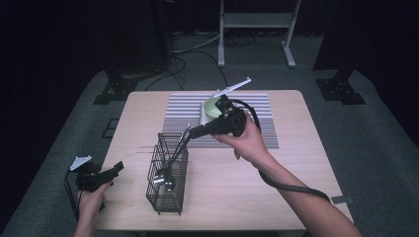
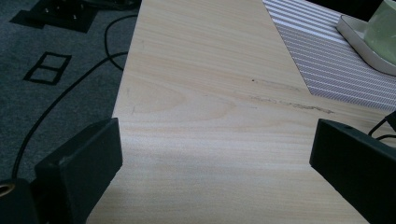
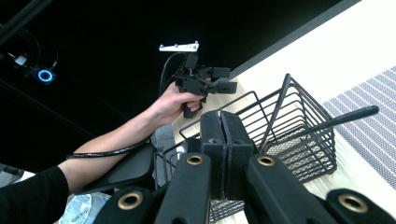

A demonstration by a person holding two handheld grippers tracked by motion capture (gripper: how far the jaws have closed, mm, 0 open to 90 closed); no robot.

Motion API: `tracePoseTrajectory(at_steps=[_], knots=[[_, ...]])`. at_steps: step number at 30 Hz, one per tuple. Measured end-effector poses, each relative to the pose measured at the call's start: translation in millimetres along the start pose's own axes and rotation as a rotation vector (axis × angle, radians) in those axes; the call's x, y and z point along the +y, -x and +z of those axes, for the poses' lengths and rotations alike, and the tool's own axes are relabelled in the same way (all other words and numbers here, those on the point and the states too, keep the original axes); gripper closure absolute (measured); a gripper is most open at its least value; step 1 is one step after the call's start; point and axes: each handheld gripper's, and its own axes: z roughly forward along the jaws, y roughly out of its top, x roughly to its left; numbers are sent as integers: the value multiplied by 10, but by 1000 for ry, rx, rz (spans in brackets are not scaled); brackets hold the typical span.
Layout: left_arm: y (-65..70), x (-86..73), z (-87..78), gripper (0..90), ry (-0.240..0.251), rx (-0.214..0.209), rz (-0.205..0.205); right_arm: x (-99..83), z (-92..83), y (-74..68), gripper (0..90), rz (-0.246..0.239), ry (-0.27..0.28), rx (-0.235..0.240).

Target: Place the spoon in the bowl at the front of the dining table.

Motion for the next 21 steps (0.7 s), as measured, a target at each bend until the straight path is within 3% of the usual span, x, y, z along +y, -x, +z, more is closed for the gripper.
tracePoseTrajectory(at_steps=[21], knots=[[1,-5,6,13,-3,0,3,-6,-333,27,893,27,69,4]])
